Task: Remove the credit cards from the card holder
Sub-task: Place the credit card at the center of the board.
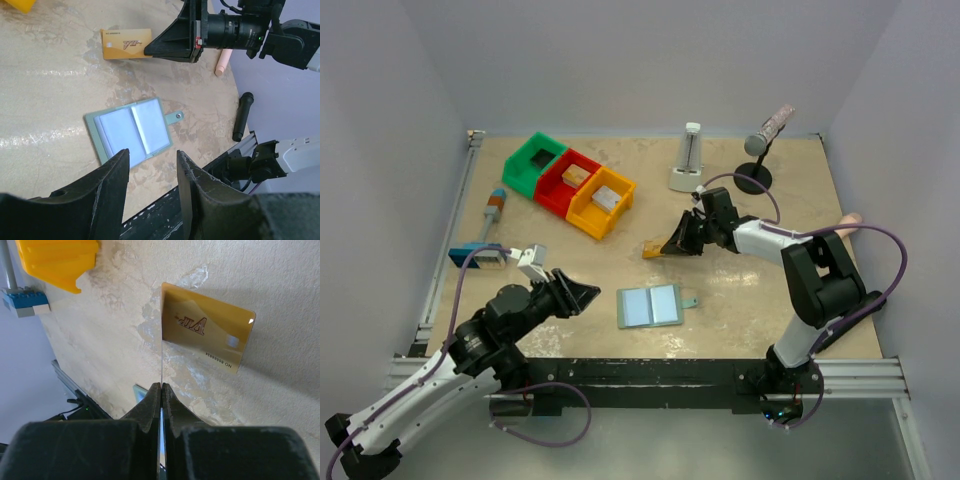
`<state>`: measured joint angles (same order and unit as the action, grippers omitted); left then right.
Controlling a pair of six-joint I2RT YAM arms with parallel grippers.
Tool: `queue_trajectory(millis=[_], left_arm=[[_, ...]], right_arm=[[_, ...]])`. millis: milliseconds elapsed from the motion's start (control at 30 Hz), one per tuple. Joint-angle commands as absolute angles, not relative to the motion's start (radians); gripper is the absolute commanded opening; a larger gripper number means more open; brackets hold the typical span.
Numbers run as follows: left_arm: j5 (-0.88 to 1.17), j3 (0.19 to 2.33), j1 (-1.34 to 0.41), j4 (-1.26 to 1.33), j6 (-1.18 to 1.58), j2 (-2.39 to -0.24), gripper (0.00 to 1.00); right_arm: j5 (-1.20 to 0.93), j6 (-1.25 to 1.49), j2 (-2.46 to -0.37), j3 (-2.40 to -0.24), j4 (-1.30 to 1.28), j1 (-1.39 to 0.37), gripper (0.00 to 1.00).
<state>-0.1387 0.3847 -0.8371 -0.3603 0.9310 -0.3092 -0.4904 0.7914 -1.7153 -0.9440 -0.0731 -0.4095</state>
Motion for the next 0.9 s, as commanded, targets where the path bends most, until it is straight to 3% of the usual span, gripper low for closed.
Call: queue_trajectory(millis=[0, 200, 867], left_arm=[[-0.140, 0.377, -0.833, -0.331, 0.910, -0.314, 0.47], [-0.137, 0.376, -0.833, -0.330, 0.910, -0.316, 0.47], [-0.133, 0.379, -0.833, -0.325, 0.905, -0.336, 0.47]], right_arm=[[-0.511, 0.776, -1.729, -0.965, -0.043, -0.396, 0.00], [-0.514, 0.775, -1.736, -0.957, -0.043, -0.388, 0.00], [-0.514, 0.770, -1.744, -0.971, -0.064, -0.377, 0.17]])
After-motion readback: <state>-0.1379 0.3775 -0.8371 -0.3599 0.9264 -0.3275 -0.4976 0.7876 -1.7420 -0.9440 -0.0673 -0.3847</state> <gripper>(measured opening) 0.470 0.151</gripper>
